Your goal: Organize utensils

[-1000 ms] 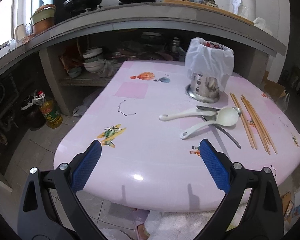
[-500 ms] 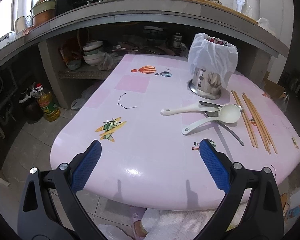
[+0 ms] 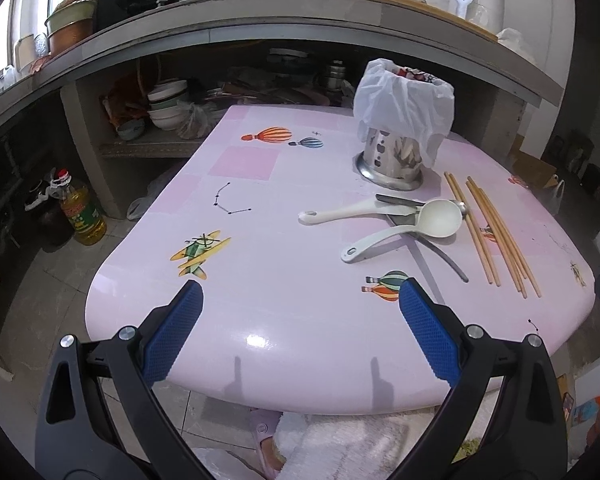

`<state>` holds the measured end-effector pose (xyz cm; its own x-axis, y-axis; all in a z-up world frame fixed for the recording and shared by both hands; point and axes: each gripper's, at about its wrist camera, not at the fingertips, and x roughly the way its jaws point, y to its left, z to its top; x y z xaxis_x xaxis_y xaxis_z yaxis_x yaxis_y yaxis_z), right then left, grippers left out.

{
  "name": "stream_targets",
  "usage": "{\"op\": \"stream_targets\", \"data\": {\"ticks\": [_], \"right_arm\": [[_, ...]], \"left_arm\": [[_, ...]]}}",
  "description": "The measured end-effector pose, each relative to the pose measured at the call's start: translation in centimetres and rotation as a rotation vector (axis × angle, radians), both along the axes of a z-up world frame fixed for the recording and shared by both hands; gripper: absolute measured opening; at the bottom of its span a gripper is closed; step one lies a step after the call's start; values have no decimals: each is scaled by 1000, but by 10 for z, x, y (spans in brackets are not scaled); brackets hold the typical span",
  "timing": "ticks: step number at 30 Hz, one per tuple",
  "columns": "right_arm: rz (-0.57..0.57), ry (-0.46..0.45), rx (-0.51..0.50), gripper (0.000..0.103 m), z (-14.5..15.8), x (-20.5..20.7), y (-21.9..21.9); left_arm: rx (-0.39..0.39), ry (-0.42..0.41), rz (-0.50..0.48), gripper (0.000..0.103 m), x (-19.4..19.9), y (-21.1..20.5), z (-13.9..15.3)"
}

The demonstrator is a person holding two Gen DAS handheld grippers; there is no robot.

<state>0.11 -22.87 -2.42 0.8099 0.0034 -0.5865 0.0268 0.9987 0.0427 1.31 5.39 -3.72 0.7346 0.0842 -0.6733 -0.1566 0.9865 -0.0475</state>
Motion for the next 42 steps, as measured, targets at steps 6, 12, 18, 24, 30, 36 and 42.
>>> {"op": "stream_targets", "data": {"ticks": [6, 12, 18, 24, 30, 36, 42], "right_arm": [[2, -4, 2, 97, 0, -1, 1], [9, -9, -1, 97, 1, -2, 4], [8, -9, 0, 97, 1, -3, 4], [10, -8, -1, 97, 1, -3, 4], [9, -7, 0, 97, 2, -3, 4], [11, -8, -1, 97, 2, -3, 4], [10, -8, -1, 97, 2, -3, 4]], "left_arm": [[6, -7, -24, 95, -2, -5, 3], [9, -6, -50, 95, -3, -10, 5], [16, -4, -69, 95, -2, -14, 5], [15, -1, -71, 95, -2, -15, 4], [15, -1, -71, 95, -2, -15, 4], [16, -2, -71, 95, -2, -15, 4], [16, -2, -71, 95, -2, -15, 4]]}}
